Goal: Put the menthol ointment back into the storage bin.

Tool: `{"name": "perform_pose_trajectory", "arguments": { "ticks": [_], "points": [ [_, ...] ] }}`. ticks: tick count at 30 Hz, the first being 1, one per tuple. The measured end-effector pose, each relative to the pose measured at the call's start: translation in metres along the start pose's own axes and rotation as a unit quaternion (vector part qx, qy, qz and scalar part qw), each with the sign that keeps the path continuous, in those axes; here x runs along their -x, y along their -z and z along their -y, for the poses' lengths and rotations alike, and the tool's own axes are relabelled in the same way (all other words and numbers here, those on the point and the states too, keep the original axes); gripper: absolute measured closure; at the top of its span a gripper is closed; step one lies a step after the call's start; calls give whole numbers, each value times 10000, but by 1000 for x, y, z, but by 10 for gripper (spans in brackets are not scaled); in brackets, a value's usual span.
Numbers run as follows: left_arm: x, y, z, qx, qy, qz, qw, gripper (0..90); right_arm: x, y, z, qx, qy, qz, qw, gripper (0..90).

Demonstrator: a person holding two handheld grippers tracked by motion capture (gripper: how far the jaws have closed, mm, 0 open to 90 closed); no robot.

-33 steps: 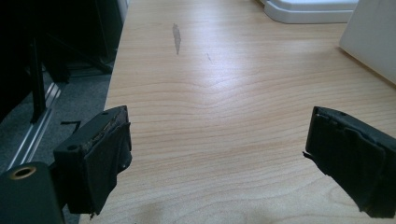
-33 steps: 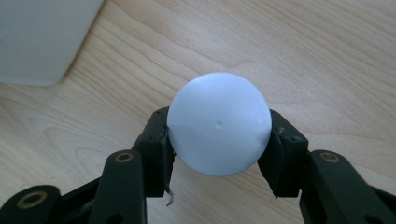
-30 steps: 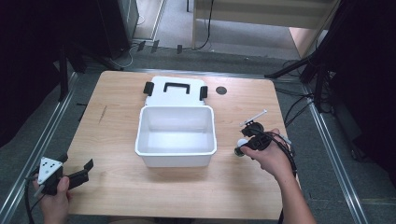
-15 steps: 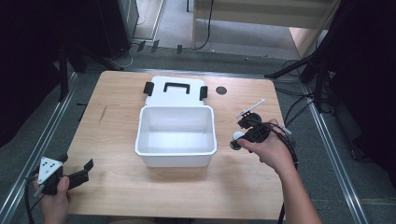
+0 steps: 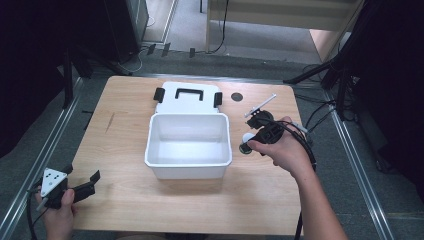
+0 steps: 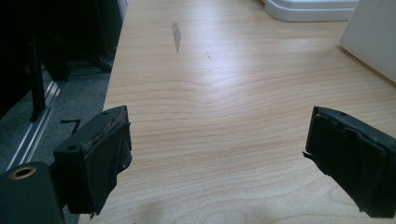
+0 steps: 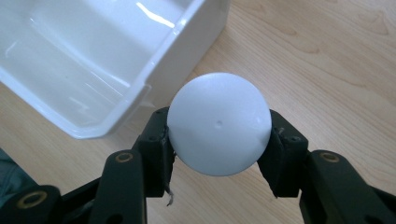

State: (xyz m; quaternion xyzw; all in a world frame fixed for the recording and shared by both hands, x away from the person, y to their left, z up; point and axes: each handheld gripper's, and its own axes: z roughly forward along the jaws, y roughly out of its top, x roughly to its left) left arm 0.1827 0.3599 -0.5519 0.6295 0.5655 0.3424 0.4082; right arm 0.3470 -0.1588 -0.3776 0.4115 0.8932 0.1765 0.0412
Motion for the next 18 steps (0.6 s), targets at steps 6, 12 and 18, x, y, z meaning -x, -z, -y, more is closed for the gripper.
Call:
{"name": "perform_pose_trajectory", "arguments": {
  "ticks": [6,12,18],
  "points": [
    [0,0,0,-2,15,5,10000,78,-8,11,-12,49,151,-6,9999,515],
    [0,-1,0,5,26,4,10000,78,-19,21,-25,61,265,-27,9996,515],
    [0,0,0,-31,27,16,10000,77,-29,25,-37,77,400,-65,9991,515]
  ]
}}
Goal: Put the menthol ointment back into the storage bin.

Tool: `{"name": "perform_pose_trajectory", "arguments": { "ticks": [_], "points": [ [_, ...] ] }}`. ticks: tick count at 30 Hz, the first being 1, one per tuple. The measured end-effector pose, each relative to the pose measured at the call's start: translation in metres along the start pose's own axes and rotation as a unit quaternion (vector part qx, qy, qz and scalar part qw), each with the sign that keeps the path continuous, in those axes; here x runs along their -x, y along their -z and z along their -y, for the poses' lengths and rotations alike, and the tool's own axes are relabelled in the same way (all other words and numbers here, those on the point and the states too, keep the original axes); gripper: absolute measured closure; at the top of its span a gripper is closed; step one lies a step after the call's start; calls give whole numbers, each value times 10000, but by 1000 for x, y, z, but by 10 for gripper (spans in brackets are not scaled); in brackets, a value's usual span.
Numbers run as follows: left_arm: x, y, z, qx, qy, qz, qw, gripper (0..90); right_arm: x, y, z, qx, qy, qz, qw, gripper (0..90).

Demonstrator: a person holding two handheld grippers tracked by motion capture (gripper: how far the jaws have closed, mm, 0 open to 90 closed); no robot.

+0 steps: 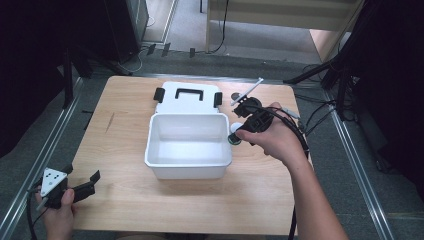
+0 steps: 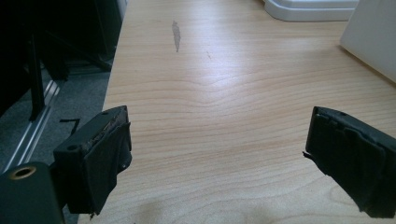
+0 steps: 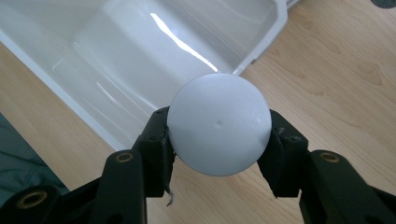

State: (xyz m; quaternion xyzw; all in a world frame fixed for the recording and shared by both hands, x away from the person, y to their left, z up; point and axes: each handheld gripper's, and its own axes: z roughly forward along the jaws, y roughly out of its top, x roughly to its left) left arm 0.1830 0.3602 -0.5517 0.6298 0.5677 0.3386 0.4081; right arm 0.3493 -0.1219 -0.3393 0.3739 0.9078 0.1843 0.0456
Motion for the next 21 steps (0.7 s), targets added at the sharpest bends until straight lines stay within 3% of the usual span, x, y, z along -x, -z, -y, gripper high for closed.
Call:
{"name": "perform_pose_trajectory", "arguments": {
  "ticks": [8,21],
  "points": [
    [0,0,0,10,21,12,10000,77,-15,-7,-14,-36,232,-89,9997,515],
    [0,0,0,20,39,17,10000,78,-32,-39,-24,-245,626,-148,9976,515]
  ]
}}
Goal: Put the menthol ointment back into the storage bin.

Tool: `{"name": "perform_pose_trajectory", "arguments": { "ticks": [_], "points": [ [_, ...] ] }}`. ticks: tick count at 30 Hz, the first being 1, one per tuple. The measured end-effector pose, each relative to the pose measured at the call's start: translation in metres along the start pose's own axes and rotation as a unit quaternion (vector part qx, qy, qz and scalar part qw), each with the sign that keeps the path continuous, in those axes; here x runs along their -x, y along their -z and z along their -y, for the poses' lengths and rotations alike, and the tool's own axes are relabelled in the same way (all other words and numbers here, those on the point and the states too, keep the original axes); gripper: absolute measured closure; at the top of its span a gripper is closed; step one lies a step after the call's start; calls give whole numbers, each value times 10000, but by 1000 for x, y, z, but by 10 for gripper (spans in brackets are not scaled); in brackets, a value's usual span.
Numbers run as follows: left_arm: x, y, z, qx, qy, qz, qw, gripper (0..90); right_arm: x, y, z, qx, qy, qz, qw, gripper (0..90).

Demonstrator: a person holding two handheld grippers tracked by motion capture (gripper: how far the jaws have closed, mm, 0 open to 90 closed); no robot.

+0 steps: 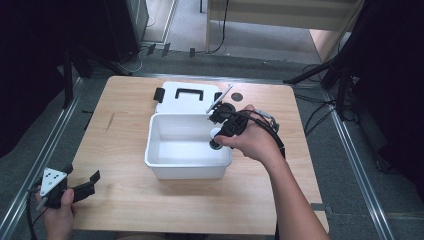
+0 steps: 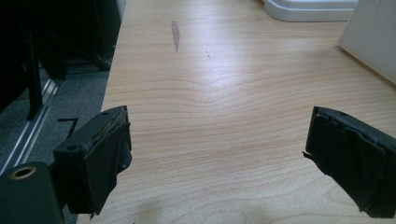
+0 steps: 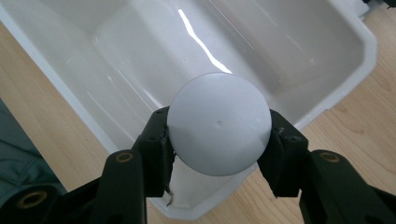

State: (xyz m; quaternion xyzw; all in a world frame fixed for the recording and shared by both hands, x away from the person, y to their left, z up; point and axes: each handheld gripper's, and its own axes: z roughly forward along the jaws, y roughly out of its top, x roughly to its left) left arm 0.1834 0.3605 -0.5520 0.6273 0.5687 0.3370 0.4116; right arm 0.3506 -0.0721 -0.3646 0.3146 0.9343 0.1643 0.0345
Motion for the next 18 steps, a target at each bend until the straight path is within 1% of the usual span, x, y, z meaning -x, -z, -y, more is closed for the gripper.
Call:
{"name": "perform_pose_trajectory", "arguments": {
  "ticks": [3,4,5,12,14,18],
  "points": [
    [0,0,0,-2,7,5,10000,78,-1,-8,-1,-71,15,-10,10000,515],
    [0,0,0,-19,-15,14,10000,77,-2,-14,-1,-116,-5,-4,9999,515],
    [0,0,0,-19,-15,14,10000,78,-2,-14,-1,-116,-5,-4,9999,515],
    [0,0,0,-24,-19,9,10000,78,-3,-35,1,-292,83,-35,9995,515],
    [0,0,0,-29,-22,9,10000,77,-4,-39,1,-330,65,-35,9994,515],
    [0,0,0,-27,-18,7,10000,78,-5,-48,1,-371,102,-68,9992,515]
  ]
}}
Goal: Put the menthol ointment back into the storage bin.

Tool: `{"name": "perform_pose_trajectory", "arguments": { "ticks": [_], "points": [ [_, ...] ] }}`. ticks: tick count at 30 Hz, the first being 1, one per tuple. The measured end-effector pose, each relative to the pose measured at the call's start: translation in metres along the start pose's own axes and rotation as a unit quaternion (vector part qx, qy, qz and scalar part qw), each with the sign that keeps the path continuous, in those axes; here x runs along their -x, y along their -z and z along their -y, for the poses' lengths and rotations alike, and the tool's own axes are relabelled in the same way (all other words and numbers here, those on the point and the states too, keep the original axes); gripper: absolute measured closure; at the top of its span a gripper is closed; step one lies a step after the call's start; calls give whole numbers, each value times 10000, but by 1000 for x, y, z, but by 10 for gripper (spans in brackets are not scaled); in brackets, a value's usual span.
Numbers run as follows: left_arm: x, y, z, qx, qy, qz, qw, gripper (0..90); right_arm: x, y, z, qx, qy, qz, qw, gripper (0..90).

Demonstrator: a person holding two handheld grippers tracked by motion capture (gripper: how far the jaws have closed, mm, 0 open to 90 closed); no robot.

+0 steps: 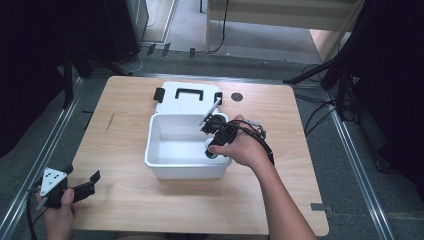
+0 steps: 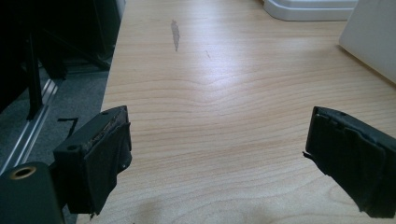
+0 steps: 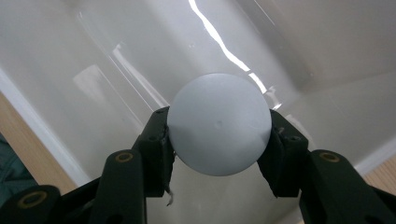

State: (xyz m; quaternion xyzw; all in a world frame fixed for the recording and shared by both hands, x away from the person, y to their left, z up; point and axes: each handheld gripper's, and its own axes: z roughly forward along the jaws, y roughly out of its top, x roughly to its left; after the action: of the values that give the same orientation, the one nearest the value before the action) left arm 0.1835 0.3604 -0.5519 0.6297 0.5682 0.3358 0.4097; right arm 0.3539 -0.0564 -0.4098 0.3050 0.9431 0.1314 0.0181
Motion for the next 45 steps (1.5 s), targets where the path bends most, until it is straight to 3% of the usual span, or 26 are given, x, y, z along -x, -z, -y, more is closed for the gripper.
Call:
{"name": "perform_pose_trajectory", "arguments": {
  "ticks": [25,27,31,32,45],
  "points": [
    [0,0,0,-6,0,7,10000,77,-8,-39,-13,-485,200,66,9986,515],
    [0,0,0,-6,-8,11,10000,78,-10,-47,-13,-689,350,189,9968,515],
    [0,0,0,-7,-3,10,10000,78,-13,-53,-14,-812,422,298,9954,515],
    [0,0,0,-9,0,7,10000,77,-13,-57,-15,-941,529,379,9934,515],
    [0,0,0,-4,12,-2,10000,77,-16,-61,-15,-1121,630,502,9904,513]
  ]
}}
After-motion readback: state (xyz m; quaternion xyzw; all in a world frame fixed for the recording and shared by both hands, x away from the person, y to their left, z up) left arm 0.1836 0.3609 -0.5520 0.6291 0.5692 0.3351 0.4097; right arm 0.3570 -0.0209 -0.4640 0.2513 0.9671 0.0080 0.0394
